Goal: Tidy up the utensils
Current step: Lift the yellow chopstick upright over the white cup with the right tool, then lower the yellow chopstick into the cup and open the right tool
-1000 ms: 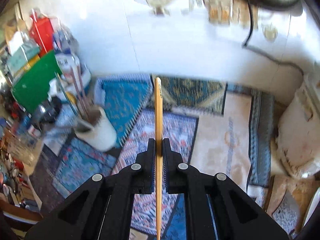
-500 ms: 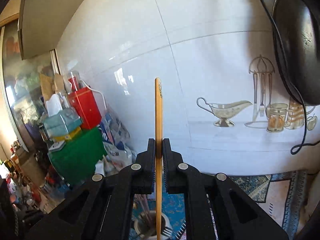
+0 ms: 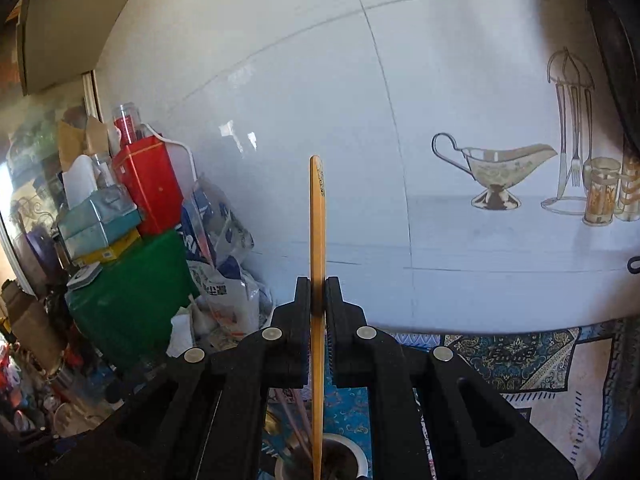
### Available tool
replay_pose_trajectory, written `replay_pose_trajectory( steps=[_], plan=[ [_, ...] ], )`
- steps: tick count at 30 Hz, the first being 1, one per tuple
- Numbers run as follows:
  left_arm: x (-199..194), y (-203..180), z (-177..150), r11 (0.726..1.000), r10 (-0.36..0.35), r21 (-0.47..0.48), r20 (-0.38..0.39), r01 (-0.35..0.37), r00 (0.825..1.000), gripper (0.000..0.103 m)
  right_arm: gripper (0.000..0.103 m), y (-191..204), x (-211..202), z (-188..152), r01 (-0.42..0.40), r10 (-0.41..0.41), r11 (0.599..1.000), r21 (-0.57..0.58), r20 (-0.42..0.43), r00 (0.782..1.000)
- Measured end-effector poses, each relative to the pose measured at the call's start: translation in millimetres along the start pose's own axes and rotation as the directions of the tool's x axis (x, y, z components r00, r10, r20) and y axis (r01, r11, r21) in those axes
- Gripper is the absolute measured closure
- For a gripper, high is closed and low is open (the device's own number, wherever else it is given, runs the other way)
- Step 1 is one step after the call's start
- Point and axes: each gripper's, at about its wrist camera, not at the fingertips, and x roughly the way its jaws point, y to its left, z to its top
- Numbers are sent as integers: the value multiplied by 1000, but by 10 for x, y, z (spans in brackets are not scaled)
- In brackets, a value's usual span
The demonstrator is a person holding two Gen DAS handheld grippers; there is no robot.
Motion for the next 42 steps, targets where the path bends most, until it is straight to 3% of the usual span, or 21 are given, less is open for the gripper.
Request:
replay_pose_trajectory(
  steps=[6, 13, 17, 27, 32, 34, 36, 42],
  plan=[
    [52, 134, -59, 1000, 1, -14, -22, -1, 1000, 60, 97, 40, 125, -46, 24, -26, 999, -38, -30, 999],
    [52, 300, -72, 999, 6, -40, -21, -7, 1000, 60, 96, 138, 137, -160, -4, 1, 994, -105, -28, 1000],
    [53, 380, -89, 999, 6, -51, -28, -8, 1000, 60, 96, 84, 197, -246, -18, 9, 994, -112, -81, 997],
    [77, 368, -129, 999, -9, -37, -48, 7, 999, 60, 96, 57, 133, -335, -27, 10, 990, -138, -121, 993],
    [6, 266, -103, 999, -35, -4, -40, 34, 999, 60, 91, 23, -77, -196, -79, 61, 992, -103, -166, 984],
    [-68, 187, -78, 998, -55, 19, -25, 56, 998, 60, 80, 7, -232, -127, -81, 66, 993, -83, -165, 984],
    [-143, 107, -46, 996, -77, 45, -9, 77, 997, 60, 73, 20, -469, -66, -65, 53, 995, -73, -160, 986],
    [-511, -205, 32, 978, -155, 154, 66, 144, 986, 60, 71, 224, -1215, -61, 36, -52, 992, -122, -123, 991]
  ],
)
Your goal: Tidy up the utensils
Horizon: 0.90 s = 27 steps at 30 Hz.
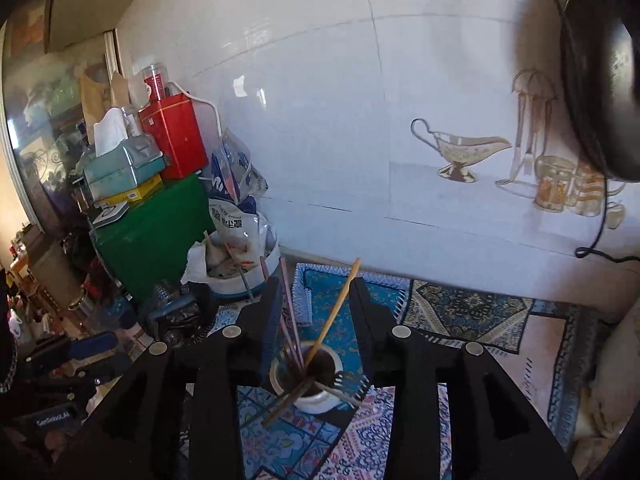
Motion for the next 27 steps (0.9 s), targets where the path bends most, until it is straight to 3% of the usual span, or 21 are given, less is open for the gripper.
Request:
replay_pose_trajectory(
  steps=[5, 12, 19, 27],
  plan=[
    [-399, -311, 77, 994, -71, 92, 95, 62, 993, 52, 68, 251, -674, -125, 69, -69, 998, 3, 68, 995],
    [-1084, -615, 28, 979, -140, 178, 239, 98, 961, 36, 66, 699, -1392, -388, 173, -173, 985, 11, 165, 971],
    [-1580, -663, -163, 982, -119, 179, 360, 56, 926, 9, 42, 917, -1773, -614, 224, -230, 973, 53, 218, 948],
    [-1760, -589, -333, 988, -82, 153, 389, 23, 917, 3, 12, 987, -2078, -800, 264, -280, 960, 95, 259, 924]
  ],
)
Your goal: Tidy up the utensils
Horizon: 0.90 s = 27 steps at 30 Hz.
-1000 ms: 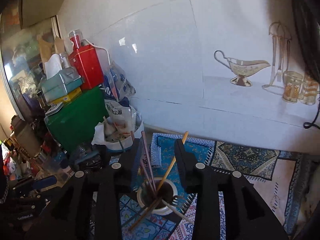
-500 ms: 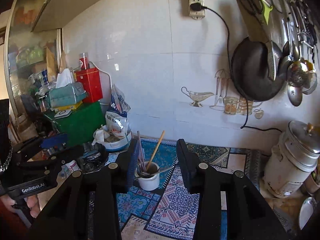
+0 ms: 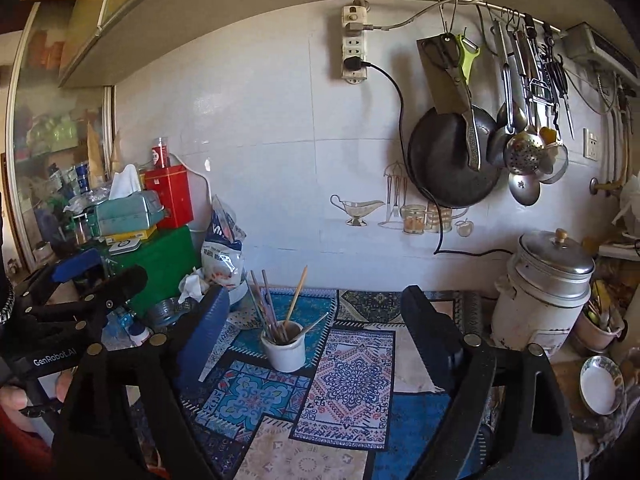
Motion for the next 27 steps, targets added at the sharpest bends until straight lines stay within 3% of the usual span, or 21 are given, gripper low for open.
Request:
replay_pose_trajectory(
  steps=[4, 27],
  plan=[
    [-57, 37, -48, 1000, -2, -18, -7, 2, 1000, 3, 6, 22, -75, -13, 31, -31, 1000, 3, 20, 999],
    [-175, 25, -127, 1000, 0, -9, -16, 0, 1000, 2, 5, 151, -166, -58, 31, -31, 1000, -7, 8, 999]
  ],
)
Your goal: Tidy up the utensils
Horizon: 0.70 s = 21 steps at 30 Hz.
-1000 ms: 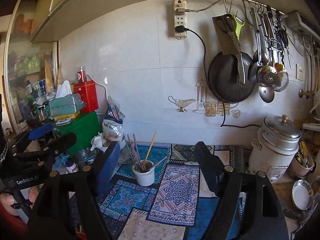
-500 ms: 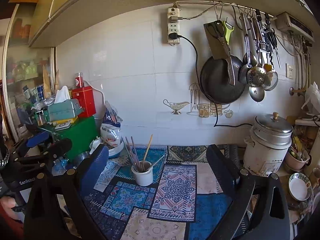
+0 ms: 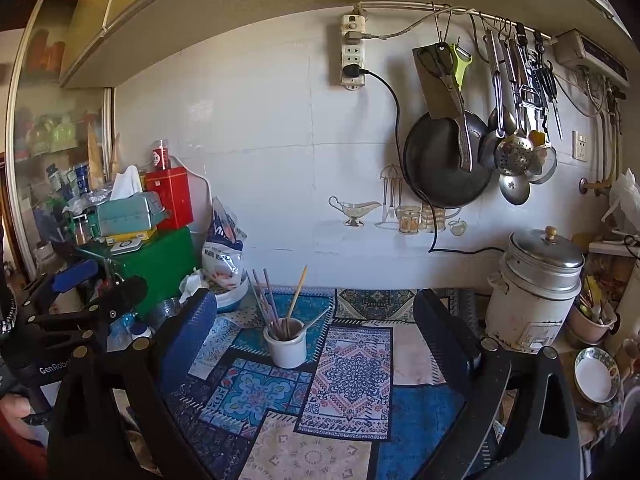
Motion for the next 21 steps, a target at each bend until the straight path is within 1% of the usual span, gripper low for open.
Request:
replay_pose_trajectory(
  steps=[21],
  plan=[
    [-67, -99, -1, 1000, -24, 6, 3, 24, 1000, 2, 3, -32, -94, -16, 4, -4, 1000, 4, 6, 1000]
  ],
)
